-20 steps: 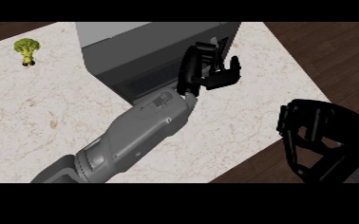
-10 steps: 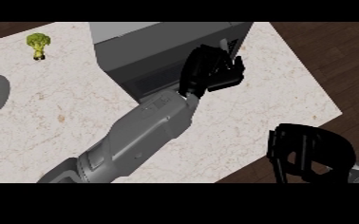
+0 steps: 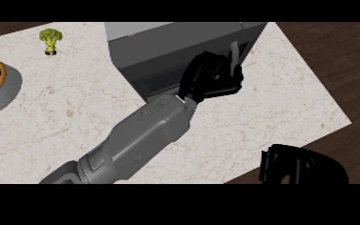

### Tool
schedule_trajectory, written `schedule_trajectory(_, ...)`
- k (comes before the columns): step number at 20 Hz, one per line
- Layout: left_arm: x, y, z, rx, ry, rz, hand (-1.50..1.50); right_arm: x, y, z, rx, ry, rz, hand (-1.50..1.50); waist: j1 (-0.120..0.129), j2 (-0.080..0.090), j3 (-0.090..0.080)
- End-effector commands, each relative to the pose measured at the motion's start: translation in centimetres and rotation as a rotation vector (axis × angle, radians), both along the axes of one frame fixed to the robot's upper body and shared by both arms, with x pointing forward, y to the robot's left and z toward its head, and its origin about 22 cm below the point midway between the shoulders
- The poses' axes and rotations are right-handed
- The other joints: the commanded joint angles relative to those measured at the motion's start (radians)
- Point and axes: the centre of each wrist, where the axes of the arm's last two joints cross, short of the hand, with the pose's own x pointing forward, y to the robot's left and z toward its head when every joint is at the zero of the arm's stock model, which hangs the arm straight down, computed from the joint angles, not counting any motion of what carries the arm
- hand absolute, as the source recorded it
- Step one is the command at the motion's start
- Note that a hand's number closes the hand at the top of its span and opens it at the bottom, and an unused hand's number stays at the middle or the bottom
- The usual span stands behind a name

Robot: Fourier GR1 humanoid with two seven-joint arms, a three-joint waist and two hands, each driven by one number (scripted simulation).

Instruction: Pick up the milk, place it into the microwave and close the microwave

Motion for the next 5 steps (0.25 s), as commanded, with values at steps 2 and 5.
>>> schedule_trajectory(2,1.4,5.4,-4.9,-0.020,0.164,0.202,1.50,-1.8,1.1,-0.1,0.013,-0.001,-0.003,1.50,0.037,0.005,-0.007)
schedule_trajectory(5,1.4,5.2,-5.2,-0.038,0.175,0.177,1.50,-2.6,1.7,0.1,0.032,-0.004,-0.018,1.50,0.042,0.004,-0.007)
